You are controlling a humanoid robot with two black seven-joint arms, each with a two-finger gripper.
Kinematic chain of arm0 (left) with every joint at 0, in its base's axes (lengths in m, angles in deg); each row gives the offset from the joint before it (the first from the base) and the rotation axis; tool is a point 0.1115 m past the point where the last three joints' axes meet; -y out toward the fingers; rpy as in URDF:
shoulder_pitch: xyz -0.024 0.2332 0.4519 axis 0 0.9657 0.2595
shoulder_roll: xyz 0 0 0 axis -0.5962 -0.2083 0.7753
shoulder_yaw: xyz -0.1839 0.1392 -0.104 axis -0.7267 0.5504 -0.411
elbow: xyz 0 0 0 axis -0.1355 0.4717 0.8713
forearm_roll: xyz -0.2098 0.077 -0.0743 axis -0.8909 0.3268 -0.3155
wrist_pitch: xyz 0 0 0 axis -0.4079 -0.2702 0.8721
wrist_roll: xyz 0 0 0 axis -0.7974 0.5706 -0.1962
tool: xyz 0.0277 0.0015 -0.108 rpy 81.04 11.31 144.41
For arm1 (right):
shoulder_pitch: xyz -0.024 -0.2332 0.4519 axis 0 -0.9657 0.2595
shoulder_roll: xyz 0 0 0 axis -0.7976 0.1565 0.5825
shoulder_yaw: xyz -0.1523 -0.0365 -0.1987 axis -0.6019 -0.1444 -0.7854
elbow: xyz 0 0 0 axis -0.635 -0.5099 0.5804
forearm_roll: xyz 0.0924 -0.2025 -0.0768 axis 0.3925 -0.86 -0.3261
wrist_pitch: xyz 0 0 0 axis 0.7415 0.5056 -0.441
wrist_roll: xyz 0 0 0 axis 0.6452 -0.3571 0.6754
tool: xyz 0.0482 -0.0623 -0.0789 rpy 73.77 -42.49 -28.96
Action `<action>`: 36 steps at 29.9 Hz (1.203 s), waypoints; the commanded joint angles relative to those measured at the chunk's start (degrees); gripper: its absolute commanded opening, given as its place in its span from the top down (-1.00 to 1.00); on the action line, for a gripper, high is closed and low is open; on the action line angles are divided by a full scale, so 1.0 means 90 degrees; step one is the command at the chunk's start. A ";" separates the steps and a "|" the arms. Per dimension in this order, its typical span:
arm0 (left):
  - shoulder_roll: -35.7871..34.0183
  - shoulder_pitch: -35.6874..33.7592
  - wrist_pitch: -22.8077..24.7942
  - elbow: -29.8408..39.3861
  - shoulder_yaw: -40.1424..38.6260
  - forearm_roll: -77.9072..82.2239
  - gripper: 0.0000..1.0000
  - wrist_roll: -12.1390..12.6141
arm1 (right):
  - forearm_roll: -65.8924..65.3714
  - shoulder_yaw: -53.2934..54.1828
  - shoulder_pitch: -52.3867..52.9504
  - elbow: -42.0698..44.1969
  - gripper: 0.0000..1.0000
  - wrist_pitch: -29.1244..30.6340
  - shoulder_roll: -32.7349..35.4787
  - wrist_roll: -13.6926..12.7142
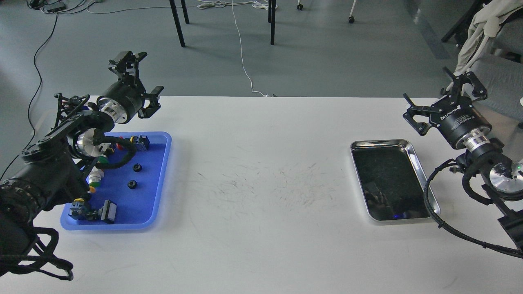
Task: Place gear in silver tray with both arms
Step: 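Move the left gripper down toward the gears in the blue tray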
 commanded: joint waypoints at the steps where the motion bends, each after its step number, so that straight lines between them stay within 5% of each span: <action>1: 0.0000 0.0001 0.0000 0.0000 0.0009 -0.0010 -0.96 -0.0009 | 0.0000 -0.0033 0.0009 -0.0038 -0.98 0.0005 0.0029 -0.0010; 17: -0.0156 0.0001 0.0088 -0.0097 0.0009 0.0018 -0.96 -0.0049 | -0.0039 -0.0033 0.0009 -0.0097 -0.97 0.0015 0.0108 -0.0019; 20: -0.0360 0.0011 0.0447 -0.0068 0.0048 0.0097 -0.96 -0.0049 | -0.0127 -0.0043 0.0028 -0.0058 -0.98 0.0005 0.0117 -0.0039; 36: -0.0946 -0.0106 0.0729 0.0292 0.0244 0.2390 -0.96 -0.0068 | -0.0674 -0.0355 0.0067 -0.0009 -0.97 -0.0005 0.0157 -0.0058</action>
